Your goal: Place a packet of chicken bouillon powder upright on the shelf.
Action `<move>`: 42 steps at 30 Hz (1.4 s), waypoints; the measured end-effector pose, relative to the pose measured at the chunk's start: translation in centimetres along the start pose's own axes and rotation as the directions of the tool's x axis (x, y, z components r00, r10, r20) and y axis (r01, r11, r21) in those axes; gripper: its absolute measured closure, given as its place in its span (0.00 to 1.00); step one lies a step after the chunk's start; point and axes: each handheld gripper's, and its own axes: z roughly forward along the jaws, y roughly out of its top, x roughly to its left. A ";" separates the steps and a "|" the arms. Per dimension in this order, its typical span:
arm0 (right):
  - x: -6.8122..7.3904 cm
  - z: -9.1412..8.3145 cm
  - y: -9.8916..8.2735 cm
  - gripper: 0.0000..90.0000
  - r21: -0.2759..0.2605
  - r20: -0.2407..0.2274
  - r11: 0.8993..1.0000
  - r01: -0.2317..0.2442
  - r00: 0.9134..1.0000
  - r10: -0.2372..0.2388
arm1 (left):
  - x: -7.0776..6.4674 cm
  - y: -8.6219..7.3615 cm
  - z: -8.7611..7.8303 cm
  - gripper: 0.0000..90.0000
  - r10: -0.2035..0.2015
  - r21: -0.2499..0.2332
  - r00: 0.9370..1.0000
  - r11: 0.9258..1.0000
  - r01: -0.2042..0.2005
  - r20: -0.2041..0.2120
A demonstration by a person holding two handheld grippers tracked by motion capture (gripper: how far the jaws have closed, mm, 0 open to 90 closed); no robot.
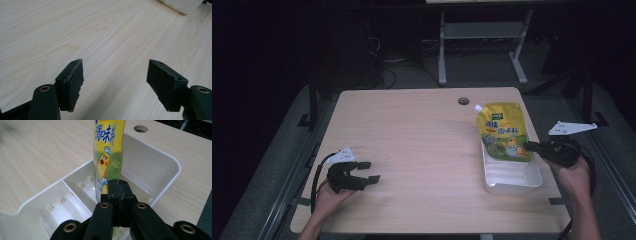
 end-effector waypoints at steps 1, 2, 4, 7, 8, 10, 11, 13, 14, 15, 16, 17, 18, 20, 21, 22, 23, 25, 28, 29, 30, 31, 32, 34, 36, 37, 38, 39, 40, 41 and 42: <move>0.0 0.0 -0.1 1.00 -0.002 -0.002 1.000 -0.001 1.000 0.001 | 0.0 0.0 0.0 0.32 0.000 -0.001 1.000 1.000 0.000 0.000; -0.1 0.0 -0.3 1.00 -0.006 -0.005 1.000 -0.004 1.000 0.004 | 0.0 0.0 0.0 0.32 -0.001 -0.002 1.000 1.000 0.001 0.000; -0.2 0.2 -0.8 1.00 -0.004 -0.004 1.000 -0.017 1.000 0.017 | 0.0 0.0 0.0 0.32 -0.001 -0.003 1.000 1.000 0.001 -0.001; -0.3 0.7 -1.6 1.00 0.039 0.011 0.999 -0.024 1.000 0.024 | 0.0 0.0 -0.1 0.32 -0.002 -0.005 1.000 1.000 0.002 -0.002; -0.4 0.7 -2.0 1.00 0.035 0.010 0.999 -0.036 0.999 0.036 | 0.0 0.0 -0.1 0.32 -0.003 -0.007 1.000 1.000 0.003 -0.001; -0.6 0.7 -2.5 0.98 0.000 -0.009 0.998 -0.064 0.998 0.064 | 0.0 0.0 0.0 0.32 -0.003 -0.004 1.000 1.000 0.003 -0.001; -0.6 0.7 -2.5 0.98 0.000 -0.009 0.998 -0.064 0.998 0.064 | 0.1 0.0 0.0 0.32 -0.003 -0.001 1.000 1.000 0.003 0.000; -0.8 0.5 -2.1 0.85 -0.031 -0.044 0.995 -0.097 0.994 0.095 | 0.0 0.1 0.1 0.32 0.001 0.001 1.000 1.000 -0.001 0.000; -0.8 0.5 -2.1 0.85 -0.031 -0.044 0.995 -0.097 0.994 0.095 | 0.0 0.1 0.1 0.32 0.001 0.001 1.000 1.000 -0.001 0.000; -0.9 0.4 -1.9 0.83 -0.046 -0.051 0.993 -0.104 0.994 0.102 | -0.1 0.1 0.1 0.32 0.000 0.001 1.000 1.000 0.000 0.000; -1.0 0.2 -1.6 0.82 -0.060 -0.052 0.993 -0.106 0.993 0.103 | -0.1 0.1 0.1 0.32 -0.001 0.001 1.000 1.000 0.001 0.000; -1.1 0.0 -1.2 0.82 -0.071 -0.055 0.991 -0.110 0.993 0.106 | -0.1 0.1 0.1 0.32 -0.001 0.001 1.000 1.000 0.001 0.000; -1.1 -0.1 -0.9 0.82 -0.081 -0.057 0.991 -0.110 0.993 0.106 | -0.1 0.1 0.1 0.32 -0.001 0.003 1.000 1.000 0.001 0.000; -1.1 -0.4 -0.3 0.83 -0.110 -0.063 0.987 -0.113 0.992 0.106 | -0.1 0.1 0.1 0.32 0.000 0.003 1.000 1.000 0.000 0.001; -1.2 -0.5 -0.2 0.85 -0.115 -0.067 0.986 -0.116 0.992 0.109 | -0.1 0.0 0.1 0.32 -0.001 0.003 1.000 1.000 0.001 0.001; -1.2 -0.5 -0.1 0.87 -0.124 -0.070 0.985 -0.120 0.991 0.112 | -0.1 0.0 0.1 0.32 -0.001 0.003 1.000 1.000 0.001 0.001; -1.2 -0.6 -0.1 0.91 -0.126 -0.064 0.985 -0.121 0.991 0.113 | 0.0 0.0 0.1 0.32 -0.001 0.002 1.000 1.000 0.001 0.002; -1.3 -0.6 -0.4 0.97 -0.124 -0.055 0.983 -0.132 0.990 0.126 | 0.0 0.0 0.0 0.32 0.000 -0.001 1.000 1.000 0.000 0.001; -1.7 -0.5 -1.4 0.99 -0.111 -0.030 0.980 -0.163 0.987 0.160 | 0.0 0.0 0.0 0.32 -0.003 -0.003 1.000 1.000 0.003 0.000; -1.9 -0.5 -1.8 0.98 -0.121 -0.040 0.976 -0.180 0.984 0.176 | 0.1 0.0 0.0 0.32 -0.003 -0.002 1.000 1.000 0.003 0.000; -2.0 -0.6 -2.1 0.98 -0.132 -0.052 0.971 -0.199 0.980 0.194 | 0.0 0.0 0.0 0.32 -0.002 0.000 1.000 1.000 0.002 0.000; -2.0 -0.5 -2.1 0.96 -0.134 -0.054 0.970 -0.201 0.979 0.195 | 0.0 0.0 0.0 0.32 -0.001 0.000 1.000 1.000 0.001 0.001; -2.0 -0.5 -2.1 0.93 -0.134 -0.056 0.970 -0.202 0.979 0.196 | 0.0 0.0 0.1 0.32 0.000 0.000 1.000 1.000 0.000 0.001; -2.0 -0.6 -2.1 0.89 -0.137 -0.057 0.969 -0.205 0.978 0.199 | 0.0 0.0 0.0 0.32 0.000 0.001 1.000 1.000 0.000 -0.001; -2.1 -0.8 -2.2 0.84 -0.150 -0.070 0.963 -0.222 0.974 0.214 | 0.0 0.0 0.0 0.32 0.000 0.000 1.000 1.000 0.000 0.000; -2.1 -0.9 -2.3 0.83 -0.152 -0.079 0.960 -0.235 0.971 0.225 | 0.0 0.0 0.0 0.32 0.001 0.000 1.000 1.000 -0.001 0.000; -2.2 -1.0 -2.4 0.81 -0.154 -0.080 0.959 -0.237 0.971 0.227 | 0.0 0.0 0.0 0.32 0.000 -0.001 1.000 1.000 0.000 0.001; -2.1 -1.1 -2.5 0.79 -0.157 -0.080 0.958 -0.241 0.970 0.231 | -0.1 0.0 0.0 0.32 0.000 -0.001 1.000 1.000 0.000 0.001; -2.1 -1.1 -2.6 0.78 -0.159 -0.083 0.957 -0.243 0.969 0.232 | -0.1 0.0 0.0 0.32 0.000 -0.001 1.000 1.000 0.000 0.001; -2.1 -1.2 -2.7 0.77 -0.161 -0.084 0.955 -0.249 0.968 0.238 | -0.1 0.0 0.0 0.32 0.000 -0.001 1.000 1.000 0.000 0.001; -2.1 -1.3 -2.8 0.76 -0.162 -0.084 0.954 -0.252 0.967 0.241 | -0.1 0.0 0.0 0.32 0.001 -0.001 1.000 1.000 -0.001 0.001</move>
